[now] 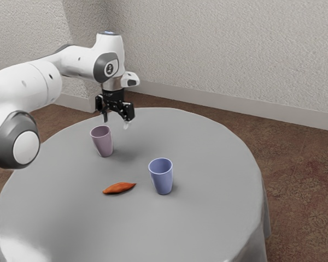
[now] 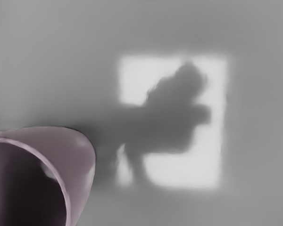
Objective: Place the left cup onto the right cup
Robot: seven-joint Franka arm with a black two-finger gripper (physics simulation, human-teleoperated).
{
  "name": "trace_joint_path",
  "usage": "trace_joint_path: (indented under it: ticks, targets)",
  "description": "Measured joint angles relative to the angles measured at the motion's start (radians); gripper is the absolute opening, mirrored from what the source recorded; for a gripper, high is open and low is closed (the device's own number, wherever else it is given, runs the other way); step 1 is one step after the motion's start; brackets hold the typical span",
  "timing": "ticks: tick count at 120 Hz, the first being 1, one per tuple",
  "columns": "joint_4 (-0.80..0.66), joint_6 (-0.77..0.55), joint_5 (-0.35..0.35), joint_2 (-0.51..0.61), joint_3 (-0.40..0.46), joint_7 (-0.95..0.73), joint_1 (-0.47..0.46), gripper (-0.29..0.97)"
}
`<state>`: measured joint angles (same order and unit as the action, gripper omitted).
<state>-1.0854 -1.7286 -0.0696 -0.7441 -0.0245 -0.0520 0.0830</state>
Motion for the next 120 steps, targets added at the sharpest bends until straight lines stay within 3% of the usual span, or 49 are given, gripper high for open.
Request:
trace_joint_path:
  ticks: [32,80,107,120]
  targets:
    - [-0.069,-0.049,0.004,-0.008,0.000,-0.033,0.050,0.68]
    - [-0.101,-0.163,0.008,-0.013,0.000,-0.057,0.052,0.68]
    - [-0.201,-0.242,0.011,-0.018,0.000,-0.061,0.055,0.68]
    - [-0.209,-0.263,0.007,-0.017,0.000,-0.064,0.056,0.43]
